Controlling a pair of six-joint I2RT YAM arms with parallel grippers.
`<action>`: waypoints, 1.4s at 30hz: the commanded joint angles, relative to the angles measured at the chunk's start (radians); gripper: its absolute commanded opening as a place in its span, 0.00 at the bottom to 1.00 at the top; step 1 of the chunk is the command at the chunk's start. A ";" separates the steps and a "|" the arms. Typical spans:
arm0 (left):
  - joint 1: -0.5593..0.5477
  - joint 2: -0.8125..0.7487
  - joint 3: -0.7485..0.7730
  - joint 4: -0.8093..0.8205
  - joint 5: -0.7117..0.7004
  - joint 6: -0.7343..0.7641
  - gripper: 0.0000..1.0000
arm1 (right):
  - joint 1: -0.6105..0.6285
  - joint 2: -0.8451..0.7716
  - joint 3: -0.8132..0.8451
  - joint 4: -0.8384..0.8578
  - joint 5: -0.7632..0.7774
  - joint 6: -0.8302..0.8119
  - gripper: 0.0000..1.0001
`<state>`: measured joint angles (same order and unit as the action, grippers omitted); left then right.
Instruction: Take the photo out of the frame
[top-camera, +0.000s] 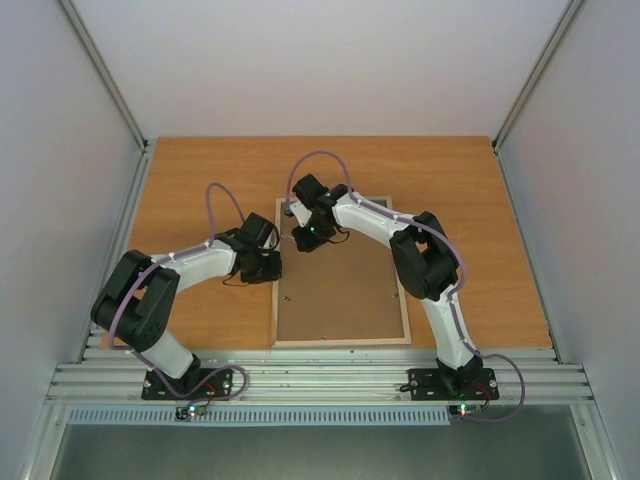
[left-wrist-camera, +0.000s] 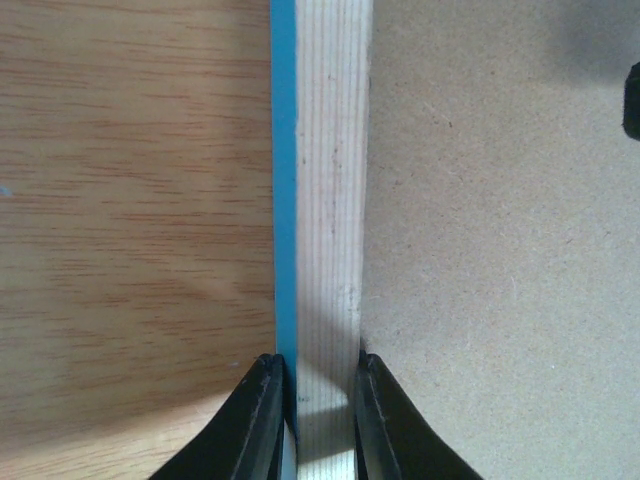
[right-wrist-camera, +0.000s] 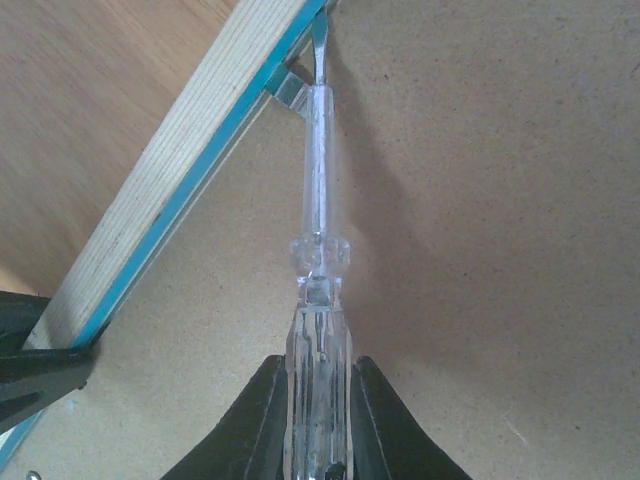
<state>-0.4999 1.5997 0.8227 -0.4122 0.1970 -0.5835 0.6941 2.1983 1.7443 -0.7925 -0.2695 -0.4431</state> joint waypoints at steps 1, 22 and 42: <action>-0.009 -0.018 -0.010 0.020 0.055 -0.016 0.12 | 0.028 0.020 0.008 -0.099 -0.035 -0.043 0.01; -0.009 -0.009 -0.014 0.033 0.063 -0.025 0.12 | 0.077 0.021 0.015 -0.192 -0.028 -0.107 0.01; -0.009 -0.012 -0.023 0.031 0.038 -0.022 0.12 | 0.111 0.019 -0.001 -0.248 -0.034 -0.155 0.01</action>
<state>-0.5056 1.5898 0.8162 -0.4374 0.2070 -0.5976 0.7380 2.1983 1.7630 -0.8749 -0.2035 -0.5270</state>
